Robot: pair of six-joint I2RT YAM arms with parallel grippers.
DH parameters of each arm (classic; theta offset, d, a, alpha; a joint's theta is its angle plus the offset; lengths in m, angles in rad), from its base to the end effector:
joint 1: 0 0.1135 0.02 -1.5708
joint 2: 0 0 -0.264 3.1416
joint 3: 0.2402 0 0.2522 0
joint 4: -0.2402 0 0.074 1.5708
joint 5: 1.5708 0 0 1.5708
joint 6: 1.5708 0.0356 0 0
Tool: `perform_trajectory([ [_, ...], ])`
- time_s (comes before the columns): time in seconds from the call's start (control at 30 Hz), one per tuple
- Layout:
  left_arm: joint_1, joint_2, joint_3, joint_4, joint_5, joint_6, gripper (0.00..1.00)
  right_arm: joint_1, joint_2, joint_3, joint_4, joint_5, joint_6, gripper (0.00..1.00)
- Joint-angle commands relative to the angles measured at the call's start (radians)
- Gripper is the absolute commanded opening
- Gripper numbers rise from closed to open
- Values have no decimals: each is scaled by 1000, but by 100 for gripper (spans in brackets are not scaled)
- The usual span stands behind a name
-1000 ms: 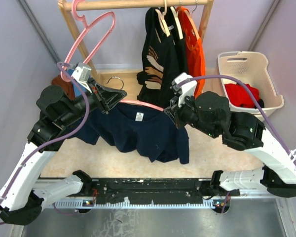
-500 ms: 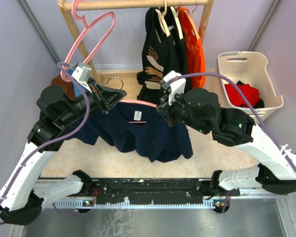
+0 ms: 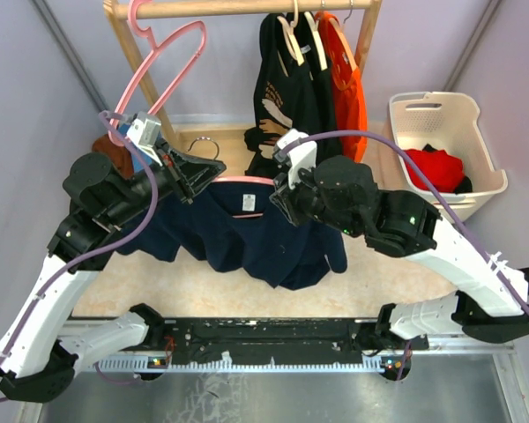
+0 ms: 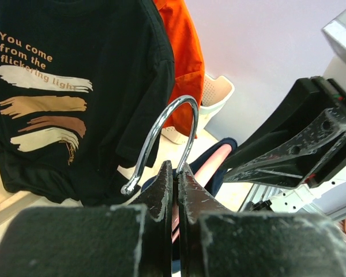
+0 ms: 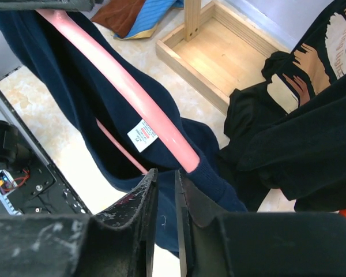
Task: Place the t-shirt on the hanger
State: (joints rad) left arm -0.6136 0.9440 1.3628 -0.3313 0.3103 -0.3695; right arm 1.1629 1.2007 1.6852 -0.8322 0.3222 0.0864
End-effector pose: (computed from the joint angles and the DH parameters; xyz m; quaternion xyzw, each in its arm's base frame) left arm 0.1344 -0.1079 0.4912 0.1944 0.6486 -0.4359 0.5930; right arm 0.0955 0.1926 0.4901 -0.3352 0.7411 0.2249 0.5365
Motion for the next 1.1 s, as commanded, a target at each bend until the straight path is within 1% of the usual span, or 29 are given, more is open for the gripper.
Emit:
perform_trajectory([
  [0.0,-5,-35,19,95,44,-23,0,4,4,44,46,10,-25,20],
  [0.03,-5,-37,18,97,49,-23,0,3,4,46,45,13,-27,20],
  [0.1,-5,-39,17,101,55,-23,0,4,4,51,39,14,-31,17],
  [0.17,-5,-38,16,101,57,-23,0,3,4,55,33,15,-34,10],
  [0.23,-5,-39,14,102,60,-21,0,3,2,58,32,13,-36,1],
  [0.27,-5,-38,14,103,62,-21,0,3,0,59,33,11,-36,0],
  [0.43,-5,-32,8,104,71,-23,0,3,-12,67,35,-10,-42,0],
  [0.47,-5,-31,7,104,72,-23,1,3,-14,69,32,-13,-44,0],
  [0.57,-5,-35,2,100,66,-14,9,3,-32,81,18,-3,-46,0],
  [0.63,-5,-40,-7,100,59,-7,17,4,-52,78,12,2,-40,0],
  [0.73,-5,-47,-17,99,50,1,19,3,-81,70,0,-1,-32,0],
  [0.8,-5,-49,-22,102,55,3,18,3,-101,55,-1,-14,-27,0],
  [0.9,-5,-41,-22,111,73,-1,9,3,-122,20,-1,-16,-21,0],
  [1.0,-5,-33,-22,109,87,-7,6,3,-135,-10,-7,-23,-6,0],
  [1.03,-5,-30,-23,109,92,-8,6,3,-137,-13,-12,-28,-2,5],
  [1.07,-5,-30,-23,109,99,-9,6,3,-140,-14,-20,-31,3,17],
])
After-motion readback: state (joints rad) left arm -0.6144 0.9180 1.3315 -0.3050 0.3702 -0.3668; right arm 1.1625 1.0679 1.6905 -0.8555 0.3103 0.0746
